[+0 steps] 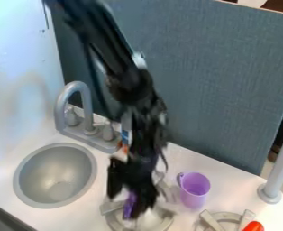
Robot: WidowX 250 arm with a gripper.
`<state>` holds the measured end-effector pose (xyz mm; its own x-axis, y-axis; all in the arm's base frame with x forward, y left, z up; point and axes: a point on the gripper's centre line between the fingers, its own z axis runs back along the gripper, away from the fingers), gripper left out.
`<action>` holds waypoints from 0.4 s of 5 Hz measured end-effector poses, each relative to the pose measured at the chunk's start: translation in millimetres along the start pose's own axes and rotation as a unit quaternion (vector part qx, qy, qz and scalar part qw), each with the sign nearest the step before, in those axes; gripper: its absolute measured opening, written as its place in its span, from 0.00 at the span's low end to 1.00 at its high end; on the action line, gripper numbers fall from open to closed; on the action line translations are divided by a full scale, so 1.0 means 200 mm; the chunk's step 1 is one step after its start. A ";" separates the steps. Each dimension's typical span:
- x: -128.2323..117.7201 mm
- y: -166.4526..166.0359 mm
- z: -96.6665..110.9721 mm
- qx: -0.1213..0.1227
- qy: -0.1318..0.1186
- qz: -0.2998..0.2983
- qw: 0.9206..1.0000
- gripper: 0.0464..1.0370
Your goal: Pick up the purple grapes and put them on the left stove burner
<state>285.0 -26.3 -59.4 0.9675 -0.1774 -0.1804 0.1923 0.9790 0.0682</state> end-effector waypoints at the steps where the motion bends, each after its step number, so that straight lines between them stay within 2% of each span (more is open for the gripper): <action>1: 0.02 0.08 0.13 -0.025 -0.024 0.008 0.999 0.96; 2: 0.09 0.17 0.25 -0.024 -0.051 0.016 0.998 0.96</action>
<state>317.9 -0.4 -12.2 0.9851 -0.1532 -0.0786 0.1555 0.9876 0.0240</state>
